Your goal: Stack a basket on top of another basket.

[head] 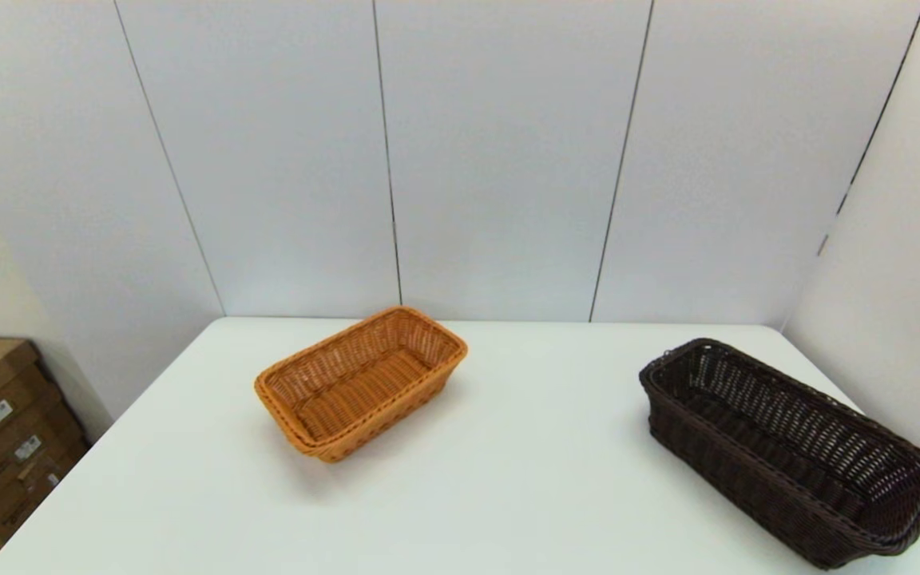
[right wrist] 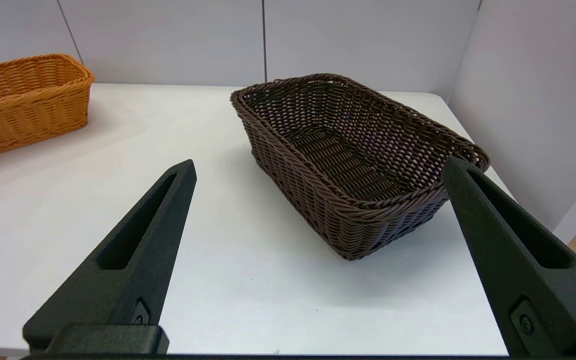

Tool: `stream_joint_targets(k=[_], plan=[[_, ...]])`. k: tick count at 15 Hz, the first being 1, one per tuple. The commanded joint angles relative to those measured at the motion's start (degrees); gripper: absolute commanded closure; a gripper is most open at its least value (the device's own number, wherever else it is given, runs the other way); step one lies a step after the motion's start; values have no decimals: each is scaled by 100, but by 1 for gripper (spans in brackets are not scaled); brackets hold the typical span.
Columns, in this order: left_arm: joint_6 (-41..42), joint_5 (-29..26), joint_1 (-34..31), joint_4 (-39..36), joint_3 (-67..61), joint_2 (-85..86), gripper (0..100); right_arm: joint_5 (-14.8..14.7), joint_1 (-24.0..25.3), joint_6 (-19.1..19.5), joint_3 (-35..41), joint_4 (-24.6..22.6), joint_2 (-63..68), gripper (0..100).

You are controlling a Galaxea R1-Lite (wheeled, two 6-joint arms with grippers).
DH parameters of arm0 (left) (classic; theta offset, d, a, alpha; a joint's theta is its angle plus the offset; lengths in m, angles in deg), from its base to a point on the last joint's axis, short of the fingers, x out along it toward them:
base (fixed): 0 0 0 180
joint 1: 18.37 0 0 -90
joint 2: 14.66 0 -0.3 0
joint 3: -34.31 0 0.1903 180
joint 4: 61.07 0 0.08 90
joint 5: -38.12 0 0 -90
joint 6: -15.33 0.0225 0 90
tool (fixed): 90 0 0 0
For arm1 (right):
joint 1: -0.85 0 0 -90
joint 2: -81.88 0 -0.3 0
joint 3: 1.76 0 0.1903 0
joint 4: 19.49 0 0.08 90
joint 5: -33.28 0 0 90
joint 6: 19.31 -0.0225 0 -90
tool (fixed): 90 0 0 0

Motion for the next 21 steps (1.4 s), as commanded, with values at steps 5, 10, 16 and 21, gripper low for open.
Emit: stream_joint_targets(k=[5, 10, 16, 21], plan=[[-881, -67, -9, 221, 2059, -4897, 0, 2, 0, 4, 9, -2, 7, 0], [-1936, 495, -9, 379, 2824, -7165, 0, 2, 0, 4, 9, -2, 7, 0], [-3289, 653, 96, 1091, 3782, -8914, 0, 2, 0, -5, 9, -2, 7, 0], [-4230, 645, 272, 1873, 4713, -9705, 0, 2, 0, 4, 9, -2, 7, 0]])
